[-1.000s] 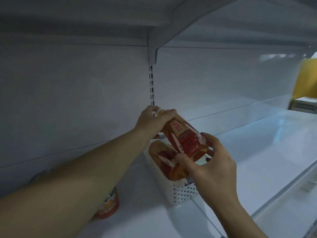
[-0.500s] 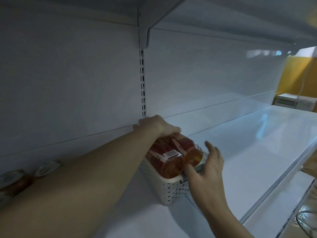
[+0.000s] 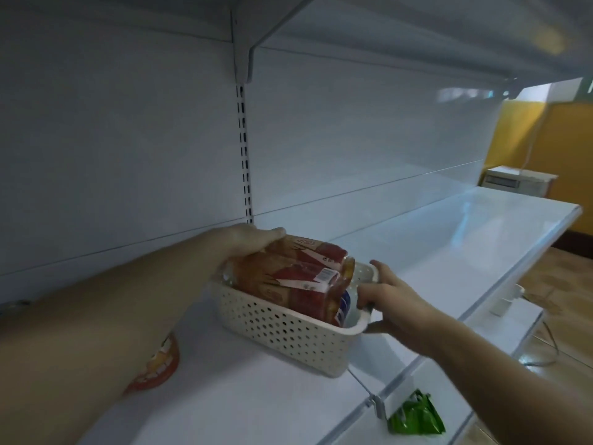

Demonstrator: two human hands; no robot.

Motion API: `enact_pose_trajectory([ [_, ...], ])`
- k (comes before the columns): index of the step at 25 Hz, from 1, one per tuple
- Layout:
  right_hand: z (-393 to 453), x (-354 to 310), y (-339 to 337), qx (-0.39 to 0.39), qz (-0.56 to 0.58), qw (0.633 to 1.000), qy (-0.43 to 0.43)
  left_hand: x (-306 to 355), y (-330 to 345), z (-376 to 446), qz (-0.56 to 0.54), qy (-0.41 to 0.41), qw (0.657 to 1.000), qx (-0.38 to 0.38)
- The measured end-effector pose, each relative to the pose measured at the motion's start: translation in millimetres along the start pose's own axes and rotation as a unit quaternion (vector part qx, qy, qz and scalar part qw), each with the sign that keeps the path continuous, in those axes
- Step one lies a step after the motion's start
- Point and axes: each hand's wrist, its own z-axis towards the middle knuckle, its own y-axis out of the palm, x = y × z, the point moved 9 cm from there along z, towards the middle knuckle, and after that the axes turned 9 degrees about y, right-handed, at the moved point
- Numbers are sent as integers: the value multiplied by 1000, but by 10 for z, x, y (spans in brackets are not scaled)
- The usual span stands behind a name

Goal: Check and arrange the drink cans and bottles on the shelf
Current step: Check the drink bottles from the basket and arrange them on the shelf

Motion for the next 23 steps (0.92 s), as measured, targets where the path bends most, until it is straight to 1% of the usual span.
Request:
enact_pose_trajectory([
  [1, -22, -23, -99, -8, 3, 1000, -8, -69, 101, -48, -15, -9, 999, -39],
  [2, -45, -62, -198, -5, 9, 1000, -16, -126, 175, -99, -28, -18, 998, -60],
  [3, -66, -103, -319, 16, 26, 999, -30, -179, 226, -140, -42, -26, 997, -53],
  [5, -102, -65, -611, 121, 28, 992, -35, -175, 253, -372, -61, -24, 998, 14],
  [6, -122, -3, -617, 127, 42, 991, -18, -153, 249, -493, -77, -9, 996, 52],
  [7, -163, 15, -536, 109, 51, 993, -3, -135, 254, -603, -104, 10, 991, 84],
  [9, -229, -18, -348, 75, 49, 996, 13, -131, 288, -814, -168, 37, 977, 123],
  [10, -250, -46, -304, 77, 42, 996, 9, -144, 306, -895, -191, 52, 971, 138],
  [13, -285, -69, -249, 85, 55, 995, 1, -162, 339, -1111, -201, 100, 954, 200],
  [15, -307, -6, -297, 95, 80, 992, 6, -143, 377, -1212, -207, 108, 944, 234],
  [17, -396, 109, -439, 113, 119, 986, 11, 6, 453, -1289, -232, 123, 936, 235],
  [19, -600, 256, -675, 136, 153, 979, 16, 277, 585, -1356, -244, 157, 932, 217],
  [23, -1419, 672, -1490, 212, 210, 954, 10, 1105, 1148, -1480, -240, 229, 935, 128],
])
